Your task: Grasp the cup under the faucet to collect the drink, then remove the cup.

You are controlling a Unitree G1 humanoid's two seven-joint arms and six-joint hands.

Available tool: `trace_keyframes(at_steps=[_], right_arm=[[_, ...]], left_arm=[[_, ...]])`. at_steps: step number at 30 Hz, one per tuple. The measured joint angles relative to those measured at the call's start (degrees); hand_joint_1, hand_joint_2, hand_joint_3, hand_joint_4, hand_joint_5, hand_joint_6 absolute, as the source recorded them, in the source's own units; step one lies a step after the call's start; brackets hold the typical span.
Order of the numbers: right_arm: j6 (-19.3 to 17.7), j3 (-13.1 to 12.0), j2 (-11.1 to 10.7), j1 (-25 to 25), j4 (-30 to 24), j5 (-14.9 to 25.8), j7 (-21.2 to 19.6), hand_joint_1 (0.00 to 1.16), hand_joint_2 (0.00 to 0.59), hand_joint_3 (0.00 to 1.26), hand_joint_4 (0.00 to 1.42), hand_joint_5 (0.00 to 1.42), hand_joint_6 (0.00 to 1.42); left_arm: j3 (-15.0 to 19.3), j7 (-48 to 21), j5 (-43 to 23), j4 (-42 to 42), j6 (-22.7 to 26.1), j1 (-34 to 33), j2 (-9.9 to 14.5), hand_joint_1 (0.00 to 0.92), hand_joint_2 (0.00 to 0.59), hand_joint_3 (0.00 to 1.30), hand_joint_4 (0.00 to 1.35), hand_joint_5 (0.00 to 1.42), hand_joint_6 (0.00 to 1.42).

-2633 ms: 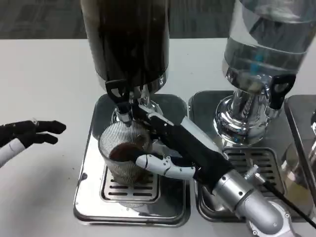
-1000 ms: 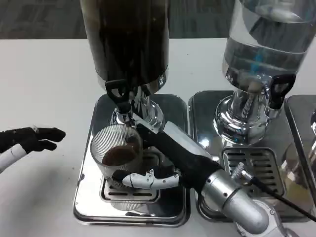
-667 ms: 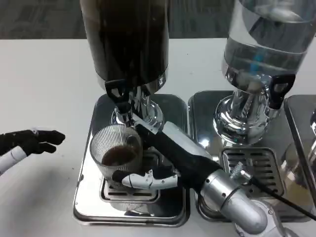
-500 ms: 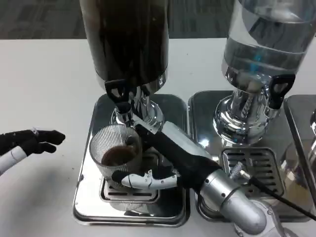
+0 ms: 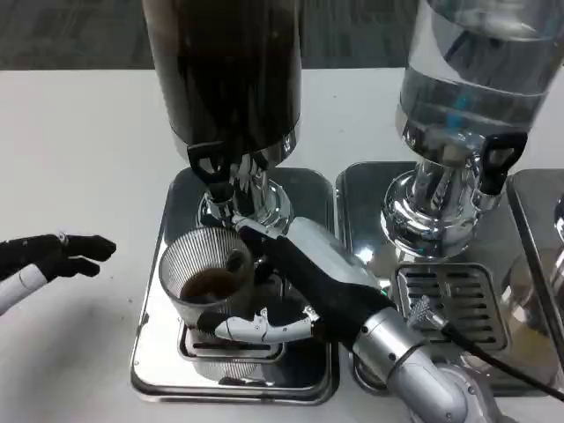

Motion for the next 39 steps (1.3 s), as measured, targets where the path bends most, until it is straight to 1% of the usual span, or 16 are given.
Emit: trace_keyframes(at_steps=[7,10,13,16,21,28,36,39], right_arm=[[-0.08,0.73,0.18,0.48,-0.15,-1.79,-3.23,0.74,0.217,0.25,0.32,0.57,0.78],[-0.22,1.08,0.22,0.82,-0.15,-2.82,-5.38,0.74,0.217,0.29,0.37,0.63,0.87],[-0.34,1.17,0.20,1.27,-0.15,-2.99,-6.88,0.74,0.225,0.34,0.44,0.68,0.96],[-0.40,1.06,0.16,2.05,-0.47,-3.16,-8.70,0.74,0.225,0.38,0.48,0.73,1.02],[-0.53,0.64,-0.10,2.57,-1.04,-3.37,-10.06,0.73,0.234,0.40,0.51,0.76,1.07],[-0.55,0.39,-0.37,3.32,-1.78,-4.08,-11.05,0.73,0.234,0.42,0.52,0.77,1.09],[-0.56,0.15,-1.27,3.93,-2.90,-5.18,-11.99,0.70,0.249,0.43,0.54,0.79,1.13],[-0.53,-0.29,-1.70,4.35,-3.58,-5.40,-12.03,0.70,0.248,0.44,0.55,0.81,1.14]], left_arm=[[0.01,0.00,-0.01,-0.15,0.00,0.01,0.07,0.000,0.096,0.34,0.26,0.28,0.21],[0.01,0.00,-0.03,-0.22,0.01,0.02,0.14,0.000,0.096,0.34,0.26,0.28,0.21],[0.01,0.00,-0.03,-0.36,0.01,0.05,0.17,0.000,0.096,0.34,0.26,0.28,0.21],[0.01,0.00,-0.03,-0.68,0.01,0.07,0.18,0.000,0.097,0.34,0.26,0.28,0.21],[-0.05,0.00,-0.03,-0.69,0.01,0.03,0.18,0.000,0.097,0.34,0.26,0.28,0.21],[-0.49,-0.01,-0.03,-0.69,0.01,-0.14,0.18,0.000,0.094,0.34,0.27,0.28,0.21],[-0.55,-0.01,-0.03,-0.68,0.01,-0.44,0.18,0.000,0.094,0.34,0.27,0.28,0.22],[-0.55,-0.01,-0.03,-0.68,0.01,-0.44,0.18,0.000,0.094,0.34,0.27,0.28,0.23]])
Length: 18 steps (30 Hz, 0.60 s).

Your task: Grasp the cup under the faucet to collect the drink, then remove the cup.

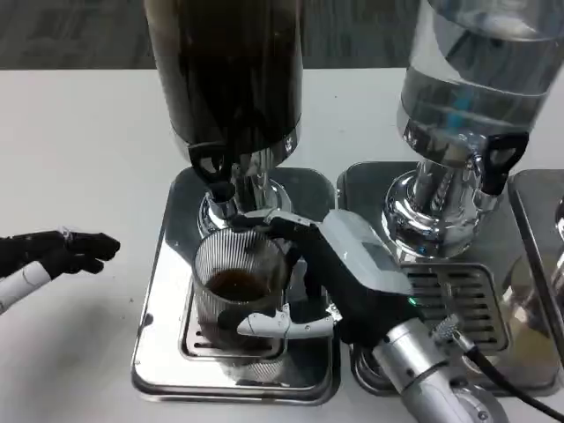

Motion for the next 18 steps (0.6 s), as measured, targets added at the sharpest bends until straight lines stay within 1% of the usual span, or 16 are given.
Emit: trace_keyframes(at_steps=[7,11,18], right_arm=[[0.64,-1.39,-1.25,0.65,-1.46,-0.88,0.01,0.68,0.253,0.45,0.56,0.82,1.17],[1.10,-2.22,-2.22,1.57,-3.30,-0.90,0.09,0.67,0.253,0.45,0.56,0.82,1.17],[2.36,-3.91,-2.86,3.56,-5.91,-0.80,0.59,0.67,0.253,0.45,0.57,0.82,1.18]], left_arm=[[-0.11,0.00,0.00,0.00,0.00,-0.09,0.00,0.000,0.096,0.34,0.27,0.28,0.23],[-0.19,0.00,0.03,0.01,0.00,-0.28,0.00,0.000,0.096,0.34,0.27,0.28,0.23],[-0.50,0.00,0.10,-0.04,-0.05,-0.37,0.00,0.000,0.098,0.34,0.27,0.28,0.23]])
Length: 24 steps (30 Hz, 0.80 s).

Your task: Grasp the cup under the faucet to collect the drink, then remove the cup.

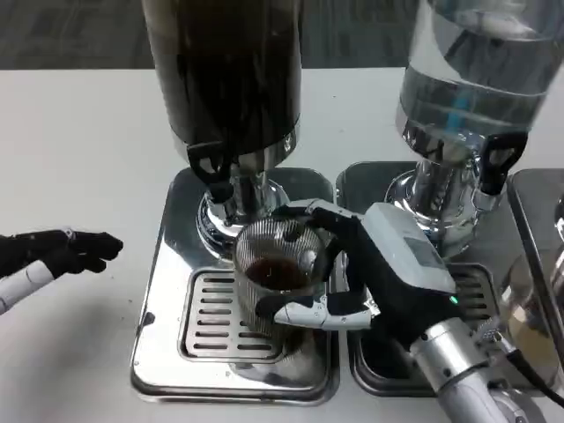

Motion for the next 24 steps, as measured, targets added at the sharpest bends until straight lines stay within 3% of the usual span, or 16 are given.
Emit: trace_keyframes(at_steps=[5,12,19,24], right_arm=[[1.13,-1.67,-0.47,1.21,-2.30,0.05,0.82,0.67,0.256,0.46,0.57,0.82,1.18],[2.21,-4.07,-1.87,3.46,-5.04,0.57,2.35,0.68,0.259,0.46,0.57,0.83,1.19],[2.96,-5.76,-2.47,6.09,-9.41,1.31,3.62,0.69,0.269,0.46,0.58,0.83,1.19],[3.69,-7.04,-3.60,7.76,-12.81,1.42,5.06,0.69,0.268,0.47,0.58,0.84,1.21]], left_arm=[[-0.94,-0.01,0.00,-0.54,-0.36,0.00,-0.03,0.000,0.116,0.33,0.25,0.28,0.23],[-1.45,-0.01,-0.04,-3.63,-3.01,1.42,-0.10,0.000,0.128,0.23,0.13,0.18,0.19],[-1.51,1.64,0.33,-9.05,-9.76,6.02,-0.09,0.000,0.121,0.12,0.00,0.05,0.12],[-1.45,4.85,3.34,-11.87,-15.20,8.08,1.13,0.000,0.101,0.06,0.00,0.00,0.08]])
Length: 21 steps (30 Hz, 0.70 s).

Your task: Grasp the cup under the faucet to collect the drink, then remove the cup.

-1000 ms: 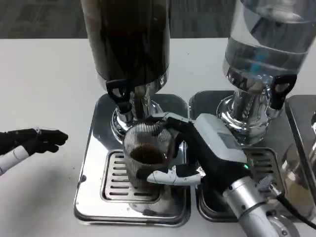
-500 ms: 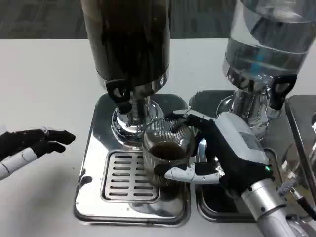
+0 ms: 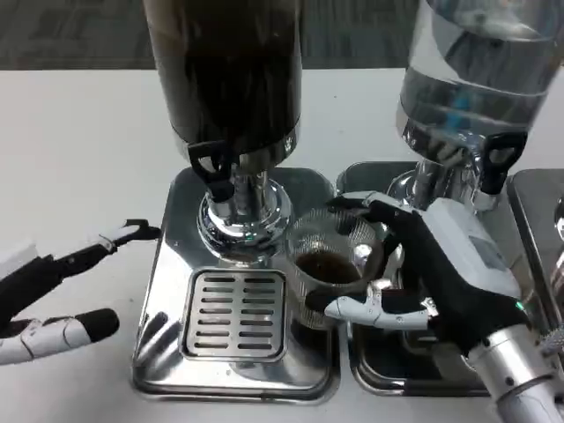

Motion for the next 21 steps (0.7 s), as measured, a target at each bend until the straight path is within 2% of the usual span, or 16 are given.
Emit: trace_keyframes(at_steps=[4,9,15,21], right_arm=[[0.32,-1.08,-0.49,1.32,-1.84,0.83,1.25,0.66,0.262,0.47,0.59,0.85,1.22],[0.54,-1.67,-0.69,1.72,-3.00,1.33,2.56,0.64,0.266,0.48,0.59,0.85,1.21],[0.67,-2.18,-0.95,2.03,-4.95,2.14,4.23,0.63,0.266,0.48,0.59,0.85,1.21],[0.80,-3.35,-1.65,2.15,-6.15,2.26,5.58,0.62,0.262,0.48,0.59,0.86,1.21]], left_arm=[[0.13,2.64,2.68,-0.36,-2.73,1.03,1.06,0.000,0.084,0.00,0.00,0.00,0.05],[0.96,6.68,6.20,-0.58,-8.02,1.70,2.47,0.000,0.075,0.00,0.00,0.00,0.04],[3.43,12.55,15.27,-1.19,-16.28,3.07,3.23,0.000,0.083,0.00,0.00,0.00,0.03],[5.64,17.73,23.20,-2.09,-20.25,2.89,3.86,0.000,0.080,0.00,0.00,0.00,0.03]])
